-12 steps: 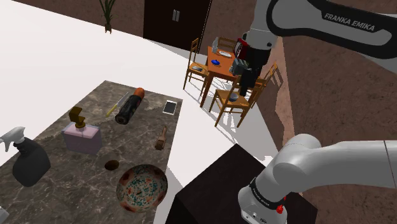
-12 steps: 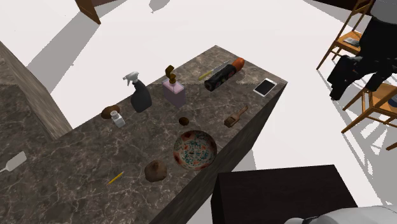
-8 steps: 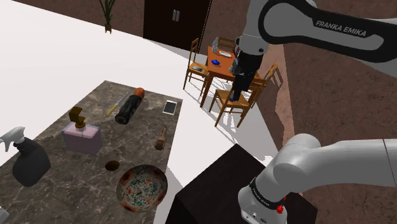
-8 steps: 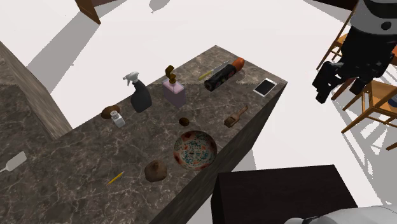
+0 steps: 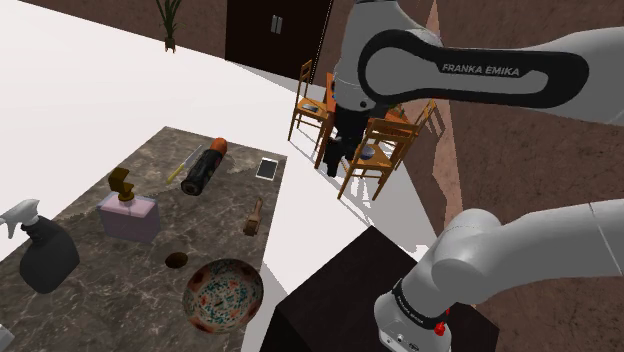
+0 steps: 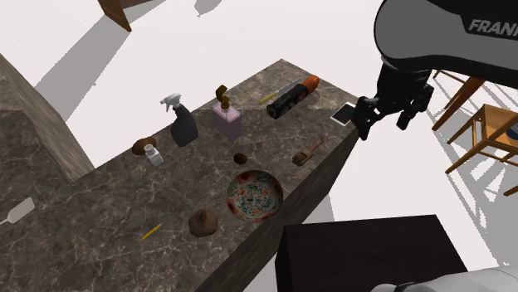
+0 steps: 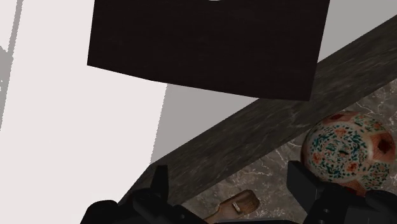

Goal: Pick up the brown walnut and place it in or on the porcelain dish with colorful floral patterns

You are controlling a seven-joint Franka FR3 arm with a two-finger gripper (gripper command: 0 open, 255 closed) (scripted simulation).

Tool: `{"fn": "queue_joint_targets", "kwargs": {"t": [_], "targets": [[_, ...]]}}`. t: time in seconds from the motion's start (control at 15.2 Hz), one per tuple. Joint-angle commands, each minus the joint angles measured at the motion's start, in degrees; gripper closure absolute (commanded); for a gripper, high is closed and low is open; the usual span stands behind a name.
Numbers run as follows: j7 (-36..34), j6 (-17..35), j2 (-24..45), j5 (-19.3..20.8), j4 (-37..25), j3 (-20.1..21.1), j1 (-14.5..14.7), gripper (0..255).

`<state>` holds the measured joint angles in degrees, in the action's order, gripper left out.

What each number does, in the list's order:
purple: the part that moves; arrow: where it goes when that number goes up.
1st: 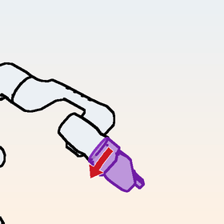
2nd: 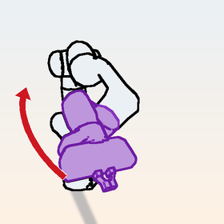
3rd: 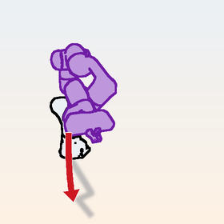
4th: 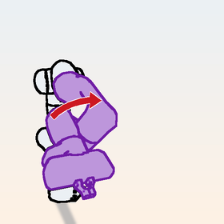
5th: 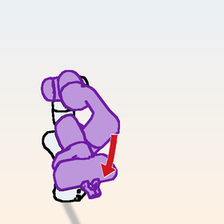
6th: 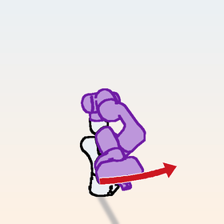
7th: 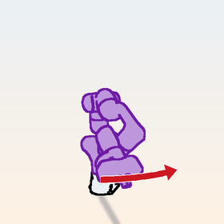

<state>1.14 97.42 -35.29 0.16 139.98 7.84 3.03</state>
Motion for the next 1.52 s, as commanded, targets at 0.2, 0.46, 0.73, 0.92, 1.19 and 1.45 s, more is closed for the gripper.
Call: {"fn": "queue_joint_targets", "kwargs": {"t": [0.2,0.46,0.73,0.92,1.19,1.45], "targets": [[-4.5,8.8,7.1,-1.6,0.9,4.1,1.6,0],[-8.2,15.2,14.0,-1.8,-0.1,7.4,2.4,0],[-12.4,21.1,21.6,-0.6,-2.3,10.5,3.0,0],[-16.0,24.9,27.9,1.4,-4.8,12.5,3.5,0],[-21.3,29.0,36.6,5.4,-9.2,14.5,4.5,0],[-26.7,31.8,45.6,10.4,-14.8,15.2,6.4,0]]}}
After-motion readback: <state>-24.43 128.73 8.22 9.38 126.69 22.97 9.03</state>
